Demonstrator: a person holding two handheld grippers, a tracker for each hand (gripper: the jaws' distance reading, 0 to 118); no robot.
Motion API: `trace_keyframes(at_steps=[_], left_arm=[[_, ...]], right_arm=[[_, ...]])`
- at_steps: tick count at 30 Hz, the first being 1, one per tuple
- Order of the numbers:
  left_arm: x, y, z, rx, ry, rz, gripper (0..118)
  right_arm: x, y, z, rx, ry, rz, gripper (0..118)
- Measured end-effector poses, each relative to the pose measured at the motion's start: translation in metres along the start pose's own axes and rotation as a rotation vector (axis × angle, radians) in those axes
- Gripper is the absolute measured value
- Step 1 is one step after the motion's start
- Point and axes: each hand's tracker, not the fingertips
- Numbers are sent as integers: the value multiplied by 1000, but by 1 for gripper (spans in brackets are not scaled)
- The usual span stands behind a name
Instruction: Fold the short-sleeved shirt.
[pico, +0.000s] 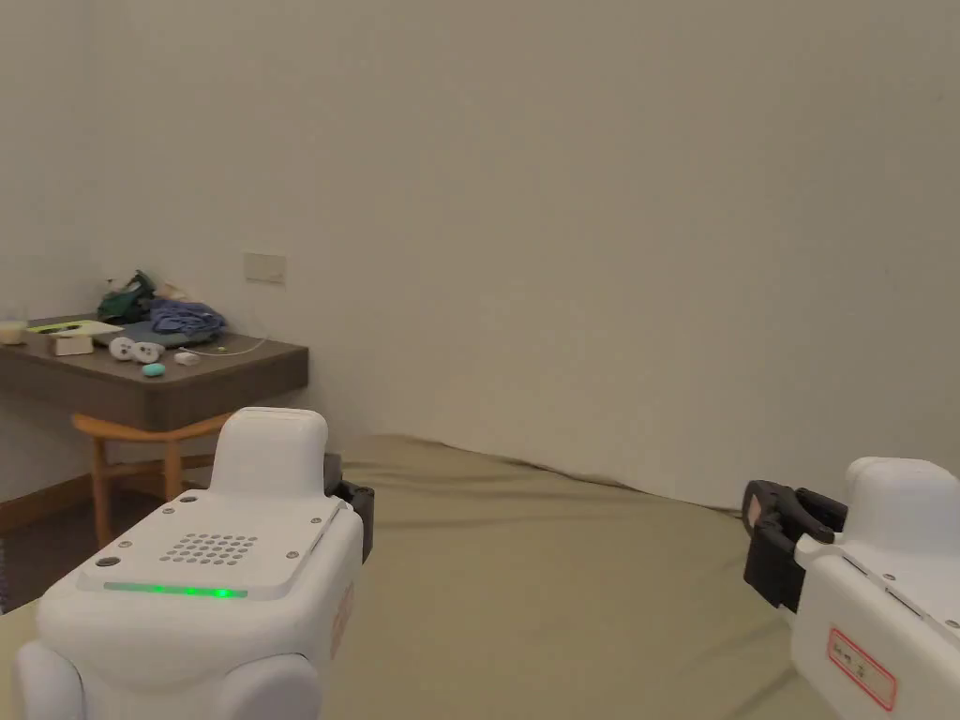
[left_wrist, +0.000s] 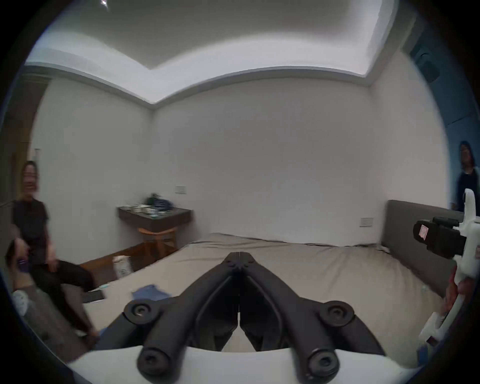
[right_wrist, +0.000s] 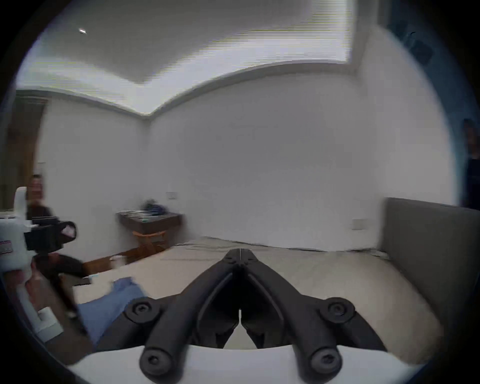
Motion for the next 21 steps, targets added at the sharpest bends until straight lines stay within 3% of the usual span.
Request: trace_keyframes(at_steps=[3,5,8,14,21], left_arm=[[-59,-2,13,-25,156,-2,0],[-81,-3,15,-54,226,-31,0],[-98,-11,11,-69,258,-40,0],[-94,-47,-44,-202,191,-3,0],[-72,-147,-144,-459,58,41,0]], right_arm=[[-83,-2,-34,-20,282,-36,2],[-125,-3,-37,-14,354,-31,2],[-155,0,-38,-8,424,-48,2],[-159,-4,-46,-29,437,-14,2],[-139,-32,-72,-99,427,-8,2]])
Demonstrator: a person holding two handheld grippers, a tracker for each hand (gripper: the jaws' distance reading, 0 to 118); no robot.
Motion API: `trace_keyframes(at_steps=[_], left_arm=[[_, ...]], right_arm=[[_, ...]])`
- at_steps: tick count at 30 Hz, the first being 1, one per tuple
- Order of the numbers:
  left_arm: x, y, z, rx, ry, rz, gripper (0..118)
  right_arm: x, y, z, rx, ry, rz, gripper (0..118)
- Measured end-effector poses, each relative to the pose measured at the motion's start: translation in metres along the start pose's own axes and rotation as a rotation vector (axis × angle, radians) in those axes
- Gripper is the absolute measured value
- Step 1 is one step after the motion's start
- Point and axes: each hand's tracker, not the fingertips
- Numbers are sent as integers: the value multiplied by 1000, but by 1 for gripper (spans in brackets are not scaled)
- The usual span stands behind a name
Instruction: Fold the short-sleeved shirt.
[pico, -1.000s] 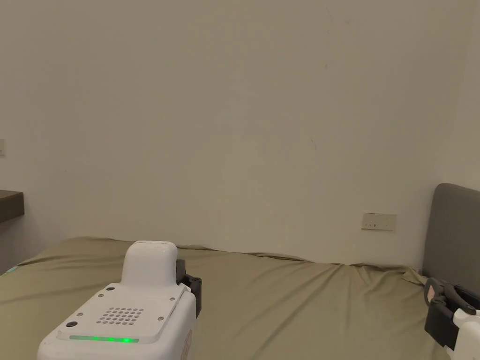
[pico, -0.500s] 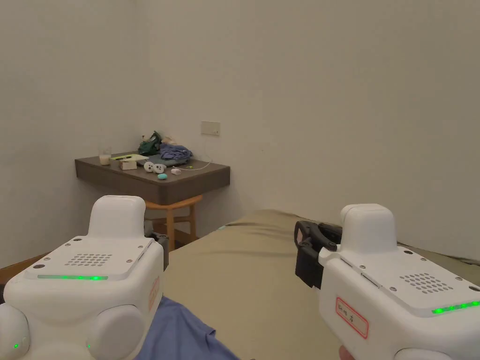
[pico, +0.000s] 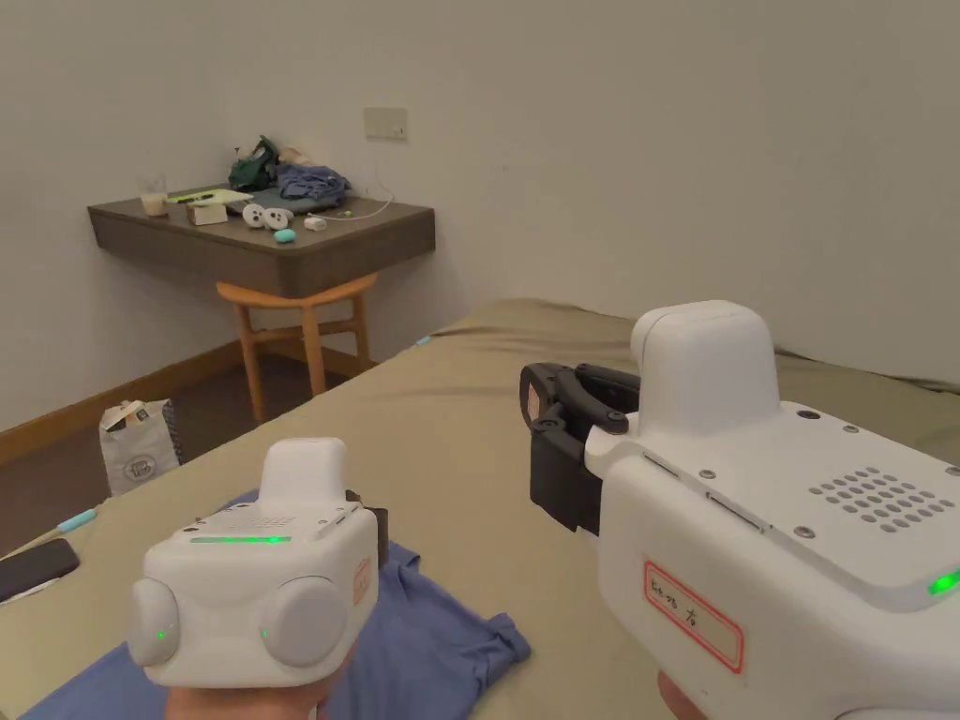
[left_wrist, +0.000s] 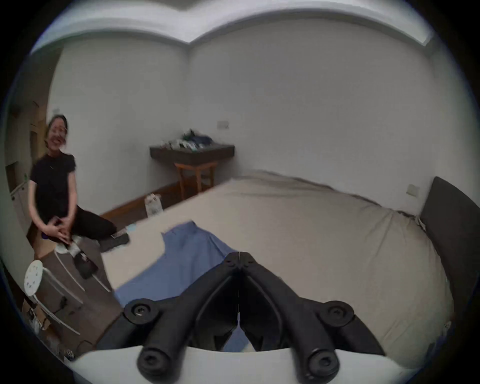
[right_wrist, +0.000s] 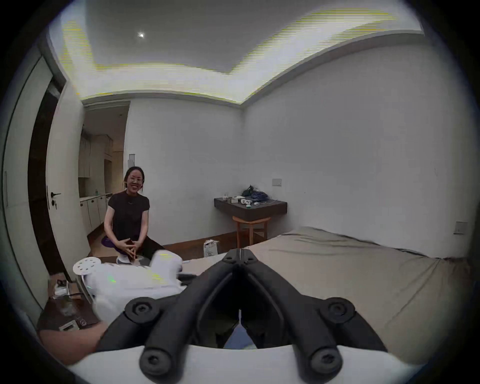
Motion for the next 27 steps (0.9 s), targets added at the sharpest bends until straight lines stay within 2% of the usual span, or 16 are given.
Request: trace_keyframes(at_steps=[4,10,19,20,22,23,24,27], left_arm=[[14,-40,-70,-133,-14,-31,0],[21,-90,-157,-304,-38,12,0],[23,-117,-202,-370,-25,2,0],[24,-118,-206,-364,-13,3,13],[27,-122,-211,-345,40,-54,118],[26,-128,-206,-413,5,-86,118],[24,-121,-209,-283,37,-84,118],[32,-122,-210,-317,12,-104,118]], right_arm=[[15,-24,-25,-73,-18,-2,2],[33,-61,-60,-183,-43,-79,2],[50,-79,-75,-241,-59,-89,2],[50,-80,-75,-247,-55,-88,2],[50,-82,-73,-255,-62,-71,2],[50,-83,-72,-260,-70,-61,2],[51,-83,-72,-263,-72,-57,2],[52,-87,-70,-277,-79,-67,2]])
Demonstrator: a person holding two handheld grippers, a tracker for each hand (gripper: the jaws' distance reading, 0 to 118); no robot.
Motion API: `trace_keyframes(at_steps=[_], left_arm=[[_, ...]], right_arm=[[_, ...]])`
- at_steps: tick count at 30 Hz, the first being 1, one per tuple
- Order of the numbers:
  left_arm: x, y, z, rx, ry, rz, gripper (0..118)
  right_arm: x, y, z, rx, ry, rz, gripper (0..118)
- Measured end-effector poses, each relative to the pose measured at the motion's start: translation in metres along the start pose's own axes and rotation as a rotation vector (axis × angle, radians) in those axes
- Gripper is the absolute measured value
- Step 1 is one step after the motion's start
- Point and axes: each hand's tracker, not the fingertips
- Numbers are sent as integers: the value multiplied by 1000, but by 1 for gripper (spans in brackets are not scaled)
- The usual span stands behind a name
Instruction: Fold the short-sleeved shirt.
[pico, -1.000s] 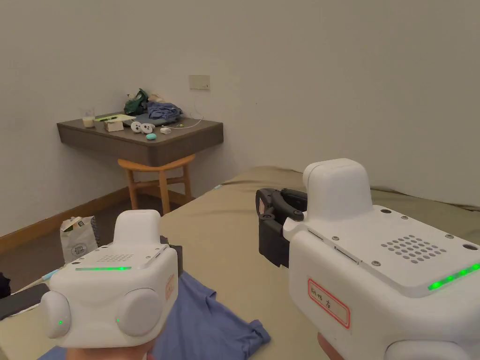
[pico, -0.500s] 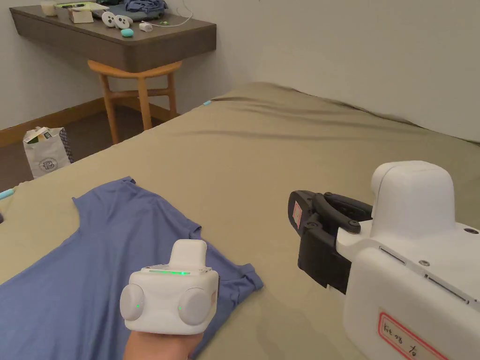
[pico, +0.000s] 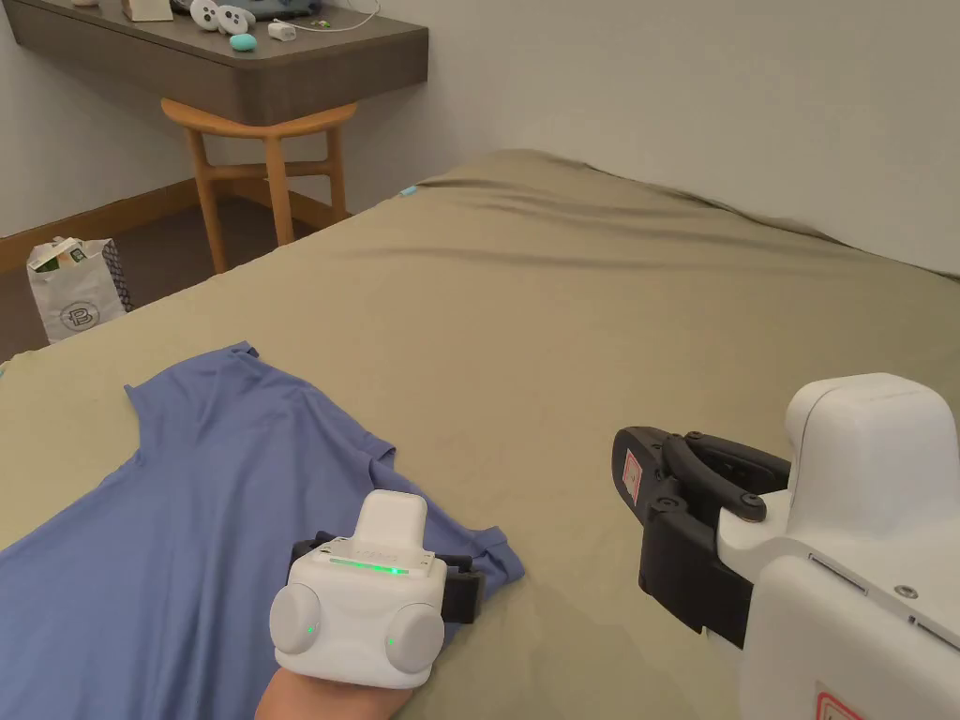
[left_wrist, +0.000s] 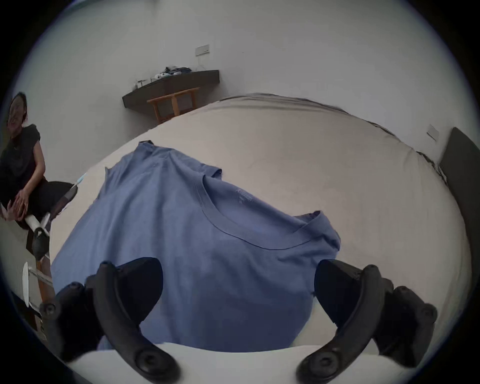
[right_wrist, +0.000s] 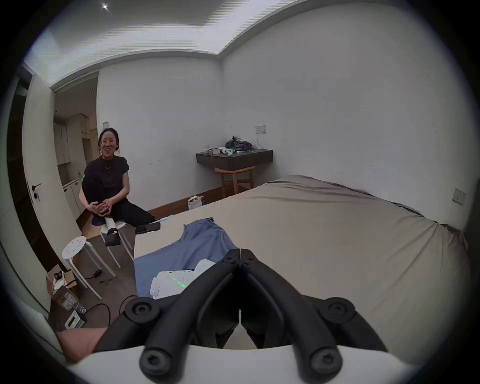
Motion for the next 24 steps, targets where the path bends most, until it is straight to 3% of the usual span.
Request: trace_keyframes(at_steps=[7,10,11,12,13,15,17,19,22,24], left_arm=[[4,-12,-43,-154,-4,-5,118],[-7,-13,-44,-120,-20,38,114],[-7,-9,-43,-137,34,-6,91],[-8,-7,-35,-104,49,-13,38],[-12,-3,-28,-55,52,24,2],[-20,3,-22,-50,175,23,2],[-29,9,-17,-90,30,77,2],[-35,14,-5,-86,9,156,2],[-33,35,25,-7,-2,152,2],[-27,56,45,22,-98,133,2]], right_arm=[[1,-2,7,-13,-7,8,2],[2,-1,12,-11,-31,23,2],[3,-1,14,-8,-36,26,2],[4,1,16,-6,-42,28,2],[5,2,18,-2,-48,28,2],[7,4,24,15,-57,20,2],[9,7,31,30,-64,13,2],[12,8,40,48,-82,5,2],[19,10,56,69,-108,-5,2],[27,12,71,88,-133,-24,2]])
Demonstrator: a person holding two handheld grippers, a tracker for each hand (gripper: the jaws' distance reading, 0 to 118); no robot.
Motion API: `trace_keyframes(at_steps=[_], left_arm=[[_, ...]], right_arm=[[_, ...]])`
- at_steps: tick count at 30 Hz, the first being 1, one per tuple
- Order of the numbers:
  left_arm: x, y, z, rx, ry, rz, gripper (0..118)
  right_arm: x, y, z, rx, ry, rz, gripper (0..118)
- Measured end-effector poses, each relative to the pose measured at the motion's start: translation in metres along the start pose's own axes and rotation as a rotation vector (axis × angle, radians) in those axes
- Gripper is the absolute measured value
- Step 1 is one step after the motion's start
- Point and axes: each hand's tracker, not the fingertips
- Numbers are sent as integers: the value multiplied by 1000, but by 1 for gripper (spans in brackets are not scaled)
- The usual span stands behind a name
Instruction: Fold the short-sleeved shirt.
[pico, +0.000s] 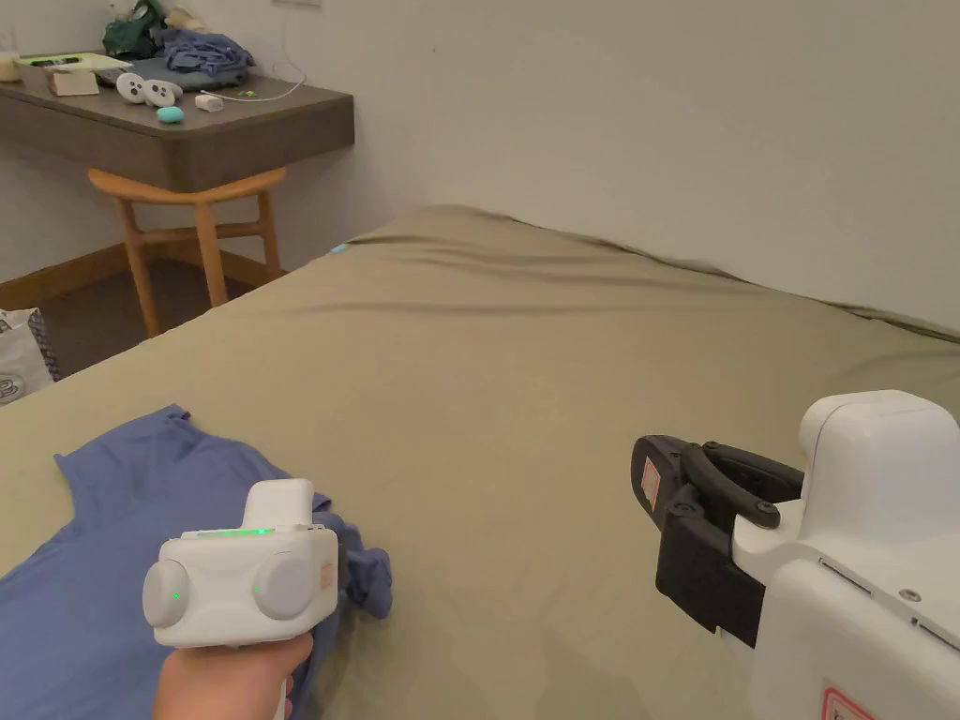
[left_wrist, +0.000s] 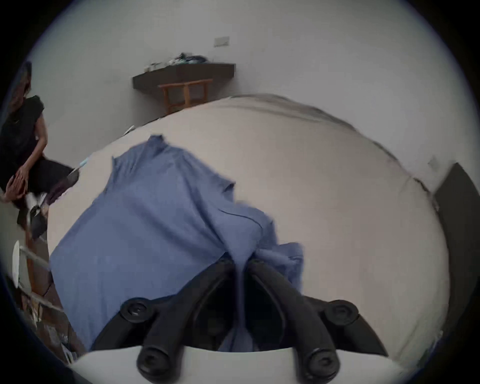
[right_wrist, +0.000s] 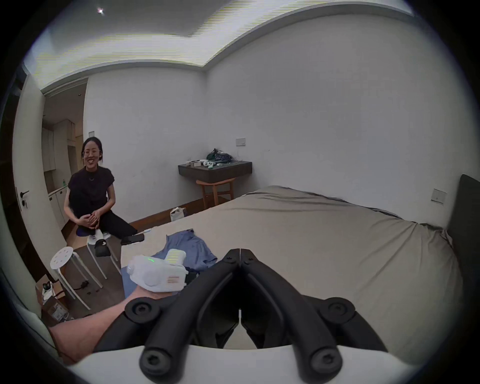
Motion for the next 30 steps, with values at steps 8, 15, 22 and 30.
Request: trace_keyframes(at_steps=[8,15,22,30], left_arm=[[72,60,83,168,-133,-37,2],[219,76,160,247,-328,-201,2],[389,32,237,267,-581,-416,2],[564,-105,251,27,-809,-682,2]], right_arm=[[57,14,88,123,-232,-59,2],[113,25,209,199,-525,-25,2],[146,21,336,262,-783,-39,2],[140,-4,427,315,-901,-60,2]])
